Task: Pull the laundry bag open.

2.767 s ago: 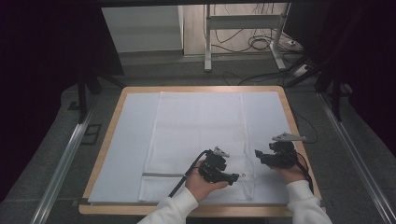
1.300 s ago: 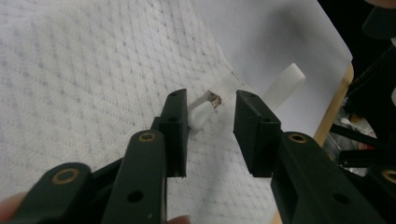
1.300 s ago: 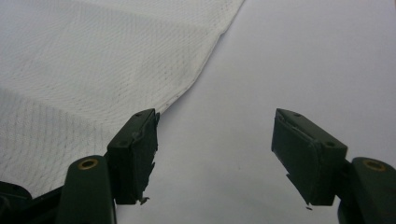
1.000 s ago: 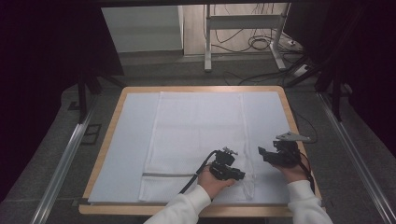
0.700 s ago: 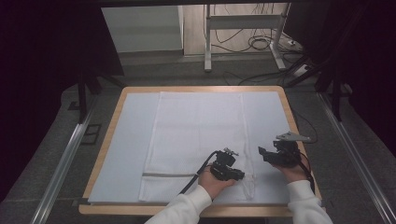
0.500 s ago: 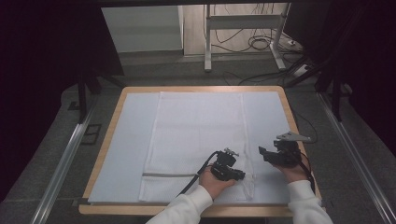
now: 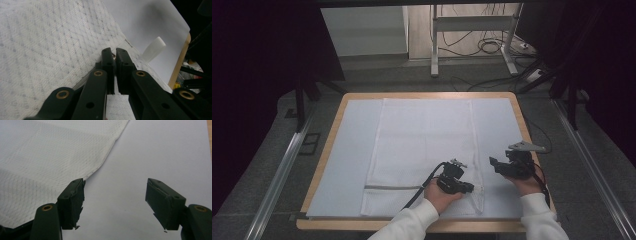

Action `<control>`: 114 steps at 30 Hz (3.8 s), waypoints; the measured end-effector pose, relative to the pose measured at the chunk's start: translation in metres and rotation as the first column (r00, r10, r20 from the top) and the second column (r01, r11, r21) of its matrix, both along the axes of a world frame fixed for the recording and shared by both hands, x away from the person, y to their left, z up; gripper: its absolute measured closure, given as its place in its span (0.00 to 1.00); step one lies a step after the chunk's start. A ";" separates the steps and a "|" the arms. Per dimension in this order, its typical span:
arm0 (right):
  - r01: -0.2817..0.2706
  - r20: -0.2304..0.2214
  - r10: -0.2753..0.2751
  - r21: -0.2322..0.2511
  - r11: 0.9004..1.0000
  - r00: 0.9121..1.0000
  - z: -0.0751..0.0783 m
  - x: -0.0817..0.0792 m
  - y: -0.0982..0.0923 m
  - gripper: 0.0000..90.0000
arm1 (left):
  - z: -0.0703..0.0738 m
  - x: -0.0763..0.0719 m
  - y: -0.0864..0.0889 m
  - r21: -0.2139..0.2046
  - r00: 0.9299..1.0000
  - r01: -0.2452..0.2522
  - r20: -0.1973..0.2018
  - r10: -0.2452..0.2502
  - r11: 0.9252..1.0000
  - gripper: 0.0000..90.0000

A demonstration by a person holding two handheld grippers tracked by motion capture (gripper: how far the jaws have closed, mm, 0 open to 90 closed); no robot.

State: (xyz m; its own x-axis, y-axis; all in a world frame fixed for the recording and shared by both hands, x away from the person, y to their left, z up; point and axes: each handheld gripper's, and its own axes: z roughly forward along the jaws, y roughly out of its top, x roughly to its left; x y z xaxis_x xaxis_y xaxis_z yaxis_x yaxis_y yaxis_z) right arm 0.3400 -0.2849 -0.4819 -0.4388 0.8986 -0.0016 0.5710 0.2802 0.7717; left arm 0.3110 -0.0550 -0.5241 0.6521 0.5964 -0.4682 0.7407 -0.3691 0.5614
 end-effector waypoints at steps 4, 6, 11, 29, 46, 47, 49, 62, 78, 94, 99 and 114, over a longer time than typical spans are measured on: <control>-0.010 -0.009 0.010 0.011 1.000 1.000 0.002 -0.001 0.000 0.34 | 0.004 -0.001 0.003 -0.009 1.000 -0.003 0.016 0.003 1.000 0.97; -0.007 -0.021 0.008 0.027 1.000 1.000 0.004 -0.001 0.000 0.34 | 0.005 -0.002 0.005 -0.014 1.000 -0.005 0.019 0.006 1.000 0.97; -0.028 -0.060 0.034 0.101 0.995 0.998 0.009 -0.004 0.000 0.30 | 0.009 -0.003 0.008 -0.023 1.000 0.004 0.027 -0.003 1.000 0.97; -0.075 -0.251 0.127 0.207 0.976 0.960 -0.001 -0.003 0.016 0.33 | 0.013 -0.005 0.013 -0.032 0.999 0.010 0.049 -0.008 0.999 0.97; -0.079 -0.332 0.161 0.248 0.966 0.929 -0.015 0.002 0.029 0.35 | 0.015 -0.005 0.016 -0.036 0.999 0.009 0.052 -0.007 0.999 0.97; -0.079 -0.330 0.163 0.252 0.964 0.930 -0.016 0.002 0.029 0.35 | 0.016 -0.005 0.016 -0.036 0.999 0.009 0.053 -0.007 0.999 0.97; -0.080 -0.334 0.164 0.252 0.965 0.928 -0.016 0.003 0.030 0.35 | 0.016 -0.005 0.017 -0.037 0.998 0.010 0.057 -0.008 0.999 0.97; -0.076 -0.376 0.180 0.274 0.959 0.909 -0.022 0.007 0.039 0.42 | 0.017 -0.006 0.018 -0.046 0.998 0.011 0.055 -0.008 0.999 0.97; -0.077 -0.437 0.240 0.359 0.930 0.867 -0.032 0.015 0.049 0.82 | 0.017 -0.006 0.018 -0.041 0.998 0.012 0.059 -0.010 0.999 0.97; -0.147 -0.411 0.291 0.348 0.926 0.864 -0.031 0.015 0.049 0.97 | 0.009 -0.004 0.021 -0.047 0.999 0.001 0.040 0.000 0.999 0.97; -0.174 -0.395 0.311 0.347 0.922 0.864 -0.030 0.014 0.047 0.97 | 0.008 -0.004 0.023 -0.049 0.999 0.000 0.038 0.002 0.999 0.97; -0.228 -0.366 0.356 0.350 0.909 0.860 -0.030 0.011 0.045 0.97 | 0.004 -0.002 0.031 -0.057 1.000 -0.009 0.020 0.010 0.998 0.97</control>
State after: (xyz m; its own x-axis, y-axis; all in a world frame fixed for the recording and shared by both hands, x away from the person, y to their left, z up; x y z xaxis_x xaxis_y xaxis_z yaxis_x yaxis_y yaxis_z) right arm 0.3508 -0.2395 -0.5115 -0.5825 0.6606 0.4737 0.7800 0.2903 0.5544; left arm 0.3092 -0.0237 -0.5197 0.6563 0.5755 -0.4879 0.7321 -0.3294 0.5962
